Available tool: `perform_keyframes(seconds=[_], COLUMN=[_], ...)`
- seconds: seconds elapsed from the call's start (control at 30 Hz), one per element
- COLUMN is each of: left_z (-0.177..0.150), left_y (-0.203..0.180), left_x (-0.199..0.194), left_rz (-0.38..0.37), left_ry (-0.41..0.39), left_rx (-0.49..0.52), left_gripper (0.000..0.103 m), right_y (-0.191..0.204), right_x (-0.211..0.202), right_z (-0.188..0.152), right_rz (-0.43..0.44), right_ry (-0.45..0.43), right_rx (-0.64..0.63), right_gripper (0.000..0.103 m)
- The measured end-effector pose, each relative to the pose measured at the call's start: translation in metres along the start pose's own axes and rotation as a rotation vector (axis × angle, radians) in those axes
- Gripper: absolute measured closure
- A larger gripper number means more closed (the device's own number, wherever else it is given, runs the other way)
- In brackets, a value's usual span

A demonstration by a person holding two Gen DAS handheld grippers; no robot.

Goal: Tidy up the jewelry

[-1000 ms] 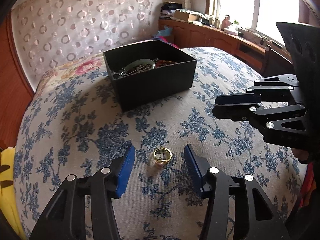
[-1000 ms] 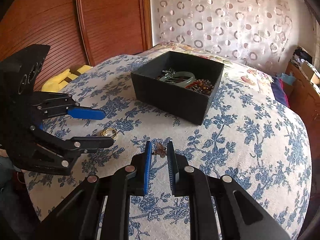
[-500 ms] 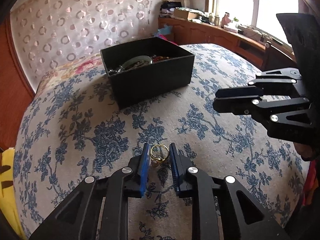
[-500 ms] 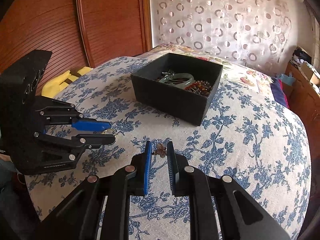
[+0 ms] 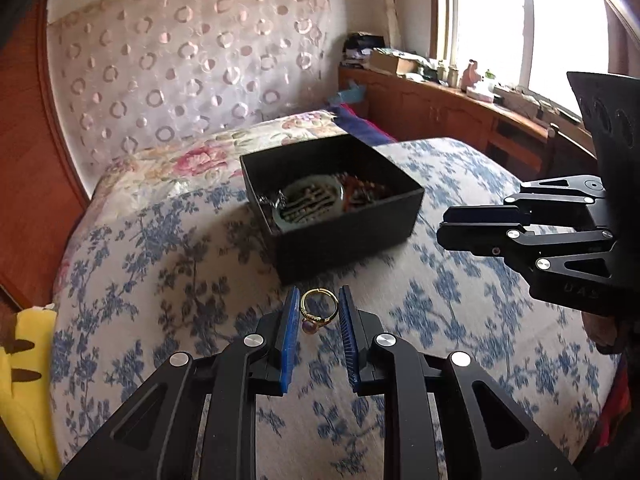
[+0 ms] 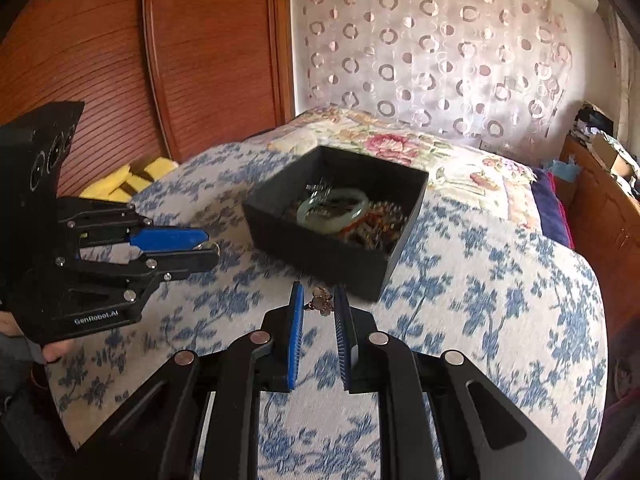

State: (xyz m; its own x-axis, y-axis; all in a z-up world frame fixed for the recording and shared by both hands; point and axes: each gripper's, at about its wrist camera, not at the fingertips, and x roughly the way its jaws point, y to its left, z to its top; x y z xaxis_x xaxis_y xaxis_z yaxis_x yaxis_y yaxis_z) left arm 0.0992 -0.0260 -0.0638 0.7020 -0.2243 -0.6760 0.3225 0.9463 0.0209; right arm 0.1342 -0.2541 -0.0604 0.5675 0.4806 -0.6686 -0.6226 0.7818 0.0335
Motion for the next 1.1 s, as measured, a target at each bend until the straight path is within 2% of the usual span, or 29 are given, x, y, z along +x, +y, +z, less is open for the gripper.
perform_keyframes(seconds=[0.43,0.67,0.8,0.83,0.9,0.93,1.1], left_z=[0.024,0.032,0.023,0.020,0.014,0.011,0.005], left_y=[0.015,0.022,0.023,0.024,0.021,0.018,0.010], left_x=[-0.002,-0.011,-0.005,0.000,0.011,0.018,0.043], left_rz=[0.017,0.016,0.016,0.017,-0.003,-0.019,-0.005], left_ry=[-0.041,-0.063,-0.026,-0.009,0.027,0.049,0.102], left_rx=[-0.031,-0.037,-0.024,-0.025,-0.023,-0.016,0.010], left_gripper=[0.085,0.085,0.082,0.079,0.064,0.064,0.064], right_y=[-0.020,-0.025,-0.025,-0.025,-0.024,-0.023,-0.019], right_x=[0.021,0.026,0.025,0.025,0.025,0.024,0.020], right_z=[0.040,0.047,0.044,0.043,0.043,0.043,0.045], right_rz=[-0.025,-0.028,-0.025,-0.023,-0.022,-0.022,-0.023], right_ry=[-0.038,-0.037,-0.040,-0.040,-0.040,-0.041,-0.046], right_rx=[0.027,0.043,0.046,0.046,0.045,0.044,0.029], right_gripper=[0.086,0.086,0.086,0.086,0.086,0.086,0.086])
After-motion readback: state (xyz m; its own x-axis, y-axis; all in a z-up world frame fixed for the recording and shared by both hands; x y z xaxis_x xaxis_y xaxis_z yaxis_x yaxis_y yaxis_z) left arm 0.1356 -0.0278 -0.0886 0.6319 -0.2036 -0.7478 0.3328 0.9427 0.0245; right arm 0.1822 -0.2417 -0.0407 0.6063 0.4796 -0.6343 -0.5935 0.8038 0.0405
